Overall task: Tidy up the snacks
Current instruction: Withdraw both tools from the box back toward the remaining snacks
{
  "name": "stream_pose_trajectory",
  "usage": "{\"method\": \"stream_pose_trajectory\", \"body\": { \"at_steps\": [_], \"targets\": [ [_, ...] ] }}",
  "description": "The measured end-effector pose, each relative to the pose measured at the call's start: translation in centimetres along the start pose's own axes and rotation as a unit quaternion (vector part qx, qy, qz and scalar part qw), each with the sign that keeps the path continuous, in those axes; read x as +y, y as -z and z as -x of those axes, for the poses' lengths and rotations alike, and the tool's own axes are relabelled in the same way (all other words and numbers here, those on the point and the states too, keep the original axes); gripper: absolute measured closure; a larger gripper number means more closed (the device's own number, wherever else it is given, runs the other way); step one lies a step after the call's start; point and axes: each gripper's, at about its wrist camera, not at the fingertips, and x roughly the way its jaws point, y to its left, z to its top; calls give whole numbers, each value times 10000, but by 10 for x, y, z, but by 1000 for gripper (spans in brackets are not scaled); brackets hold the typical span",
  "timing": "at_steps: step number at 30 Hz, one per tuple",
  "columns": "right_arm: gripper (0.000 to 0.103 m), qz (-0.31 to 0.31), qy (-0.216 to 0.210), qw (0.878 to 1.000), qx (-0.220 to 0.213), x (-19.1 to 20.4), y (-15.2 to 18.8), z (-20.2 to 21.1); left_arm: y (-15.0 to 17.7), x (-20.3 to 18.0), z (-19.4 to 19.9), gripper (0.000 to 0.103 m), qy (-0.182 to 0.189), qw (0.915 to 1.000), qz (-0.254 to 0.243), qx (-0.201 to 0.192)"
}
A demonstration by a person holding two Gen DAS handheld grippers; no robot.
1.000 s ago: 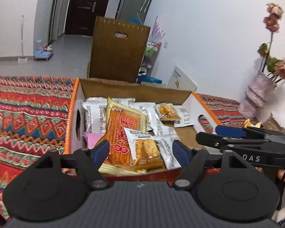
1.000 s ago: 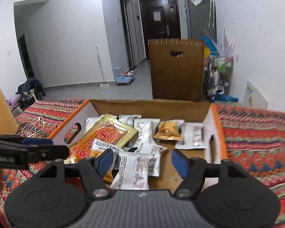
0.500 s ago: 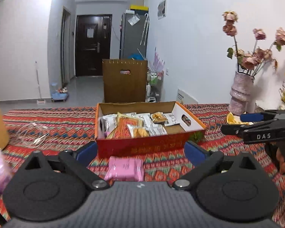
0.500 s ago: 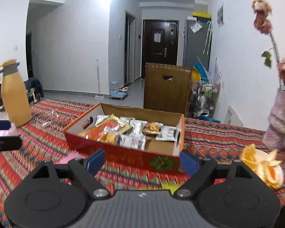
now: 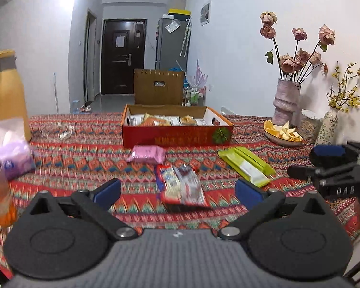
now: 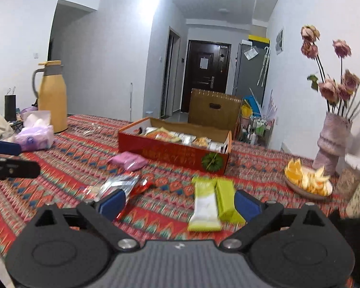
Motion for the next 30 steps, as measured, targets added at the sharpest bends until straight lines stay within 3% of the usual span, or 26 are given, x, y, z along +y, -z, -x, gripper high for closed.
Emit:
{"method": "stream_pose_trajectory", "body": {
  "at_steps": [7,12,19,30],
  "targets": [
    [6,-281,30,9990,338,18,52,28,34,-1,16,0,-65,9994,219,267],
    [6,-463,71,9976,508,16,68,30,45,4,4,0,-139,9982,287,502],
    [6,-476,51,9973,559,18,57,12,47,19,-9,0,-186,9972,449,565],
    [6,-379,-655,9943,748,59,13,-78,45,88,-42,0,-538,9917,936,696]
  ]
}}
